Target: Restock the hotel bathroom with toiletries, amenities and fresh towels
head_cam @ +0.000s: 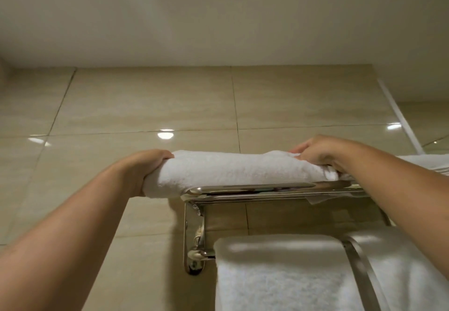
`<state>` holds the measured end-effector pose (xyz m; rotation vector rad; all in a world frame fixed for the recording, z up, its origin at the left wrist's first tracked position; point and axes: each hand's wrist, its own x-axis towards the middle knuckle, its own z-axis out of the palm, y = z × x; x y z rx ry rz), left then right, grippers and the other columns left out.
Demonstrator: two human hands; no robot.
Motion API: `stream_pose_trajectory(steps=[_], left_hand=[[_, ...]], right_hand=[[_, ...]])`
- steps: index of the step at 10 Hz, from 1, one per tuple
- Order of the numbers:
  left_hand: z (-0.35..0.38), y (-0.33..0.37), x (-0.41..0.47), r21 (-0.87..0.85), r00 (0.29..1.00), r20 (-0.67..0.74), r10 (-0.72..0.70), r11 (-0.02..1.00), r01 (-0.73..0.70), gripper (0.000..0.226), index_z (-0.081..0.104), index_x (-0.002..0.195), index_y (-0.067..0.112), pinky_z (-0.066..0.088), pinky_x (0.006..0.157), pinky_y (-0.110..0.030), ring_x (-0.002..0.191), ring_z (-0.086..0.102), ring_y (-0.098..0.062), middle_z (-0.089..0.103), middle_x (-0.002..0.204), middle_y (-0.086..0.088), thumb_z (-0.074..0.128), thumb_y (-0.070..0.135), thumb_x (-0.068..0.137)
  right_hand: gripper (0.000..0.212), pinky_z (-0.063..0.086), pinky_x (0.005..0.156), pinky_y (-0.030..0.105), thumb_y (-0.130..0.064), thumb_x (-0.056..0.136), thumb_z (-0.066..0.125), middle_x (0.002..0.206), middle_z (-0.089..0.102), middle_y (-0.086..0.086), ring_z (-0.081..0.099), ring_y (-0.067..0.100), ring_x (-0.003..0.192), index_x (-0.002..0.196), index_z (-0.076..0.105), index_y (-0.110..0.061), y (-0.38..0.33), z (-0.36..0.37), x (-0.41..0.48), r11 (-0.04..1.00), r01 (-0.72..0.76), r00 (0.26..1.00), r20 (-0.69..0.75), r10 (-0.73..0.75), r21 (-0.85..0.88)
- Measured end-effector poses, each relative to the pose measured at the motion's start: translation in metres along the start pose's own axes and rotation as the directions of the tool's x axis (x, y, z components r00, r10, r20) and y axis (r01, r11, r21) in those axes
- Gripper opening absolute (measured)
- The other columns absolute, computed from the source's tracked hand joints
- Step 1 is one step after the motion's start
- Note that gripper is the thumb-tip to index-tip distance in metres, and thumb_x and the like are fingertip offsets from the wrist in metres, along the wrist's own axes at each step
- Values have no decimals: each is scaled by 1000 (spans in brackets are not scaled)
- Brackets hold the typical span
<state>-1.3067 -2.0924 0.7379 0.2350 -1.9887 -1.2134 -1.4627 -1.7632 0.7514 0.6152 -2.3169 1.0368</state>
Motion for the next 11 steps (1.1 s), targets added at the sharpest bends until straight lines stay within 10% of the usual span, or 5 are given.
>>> stream_pose_trajectory(steps=[3,4,8,10,11], left_hand=[[-5,3,1,137,995,25,-97,986,92,25,71,106,3,58,57,-33,68,71,-27,76,80,-14,58,22,96],[-1,5,-2,192,995,-6,-104,976,103,21,69,96,1,58,54,-30,65,69,-27,73,66,-12,53,15,99],[-6,-8,-25,124,997,33,-69,990,65,50,66,111,9,60,87,-46,84,72,-32,73,99,-17,50,55,99],[1,-10,-36,387,902,-165,400,867,-314,61,52,145,14,51,100,-46,120,59,-34,58,143,-16,48,56,102],[23,-5,-54,562,819,-126,559,721,-406,58,45,153,25,43,112,-51,137,48,-34,52,152,-11,46,55,104]], right_hand=[[11,43,99,47,-29,95,61,97,69,2,61,27,95,92,71,-27,-11,20,14,858,-42,935,-322,-146,-512],[32,50,78,36,-36,103,52,93,72,8,62,27,80,95,75,-15,-19,17,-1,951,160,933,-274,-233,-267],[77,32,114,40,-64,105,13,160,42,14,40,35,145,154,44,-13,-18,32,-46,942,115,993,2,-120,-315],[48,45,96,38,-60,106,23,121,69,4,59,30,119,95,64,-38,-17,38,-69,906,308,925,-133,-357,-289],[62,42,110,43,-63,104,20,143,62,2,54,26,130,138,60,-31,-16,47,-71,872,349,870,-226,-437,-344]])
